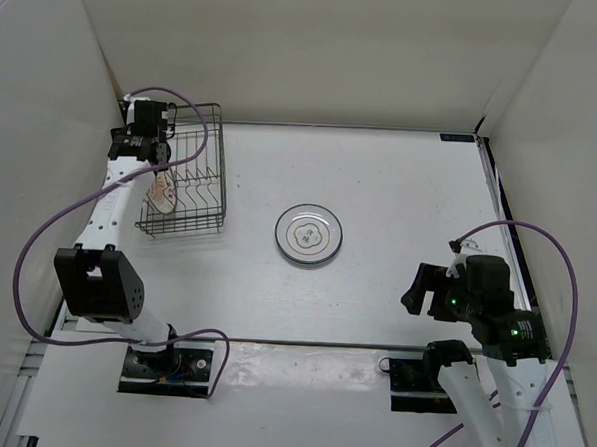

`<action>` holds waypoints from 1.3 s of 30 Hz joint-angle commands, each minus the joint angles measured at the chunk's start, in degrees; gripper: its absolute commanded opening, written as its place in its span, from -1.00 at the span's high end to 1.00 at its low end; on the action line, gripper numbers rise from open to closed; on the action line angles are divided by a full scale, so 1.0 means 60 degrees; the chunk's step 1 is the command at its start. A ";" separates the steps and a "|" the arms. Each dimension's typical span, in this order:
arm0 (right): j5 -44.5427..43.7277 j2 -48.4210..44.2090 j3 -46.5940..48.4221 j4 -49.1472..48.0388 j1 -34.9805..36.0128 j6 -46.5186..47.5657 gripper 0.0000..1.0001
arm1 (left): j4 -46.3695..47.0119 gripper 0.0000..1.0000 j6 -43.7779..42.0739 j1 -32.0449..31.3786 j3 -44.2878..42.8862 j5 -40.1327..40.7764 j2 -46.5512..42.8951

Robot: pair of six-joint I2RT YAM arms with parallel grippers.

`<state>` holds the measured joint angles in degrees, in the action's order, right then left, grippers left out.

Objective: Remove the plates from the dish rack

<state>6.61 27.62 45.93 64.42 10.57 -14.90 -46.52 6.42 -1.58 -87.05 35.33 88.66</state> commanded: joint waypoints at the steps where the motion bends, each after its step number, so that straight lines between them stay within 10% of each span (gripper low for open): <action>1: 0.0070 -0.0047 -0.0068 -0.0264 0.0040 -0.0052 -0.80 | 0.0210 -0.31 0.0366 0.0466 -0.0009 0.0366 0.0426; 24: 0.0055 0.0173 -0.0126 -0.0366 0.0055 -0.0081 -0.80 | 0.0166 0.88 0.0630 0.0601 -0.0126 0.0454 0.0796; 39: 0.0055 0.0085 -0.0156 -0.0396 0.0011 -0.0081 -0.80 | -0.0581 1.00 0.1040 0.0337 -0.1502 -0.1695 -0.1167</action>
<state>6.61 28.47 45.10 64.01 10.57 -14.90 -50.96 9.72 1.21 -90.94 31.68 87.53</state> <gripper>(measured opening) 0.897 0.167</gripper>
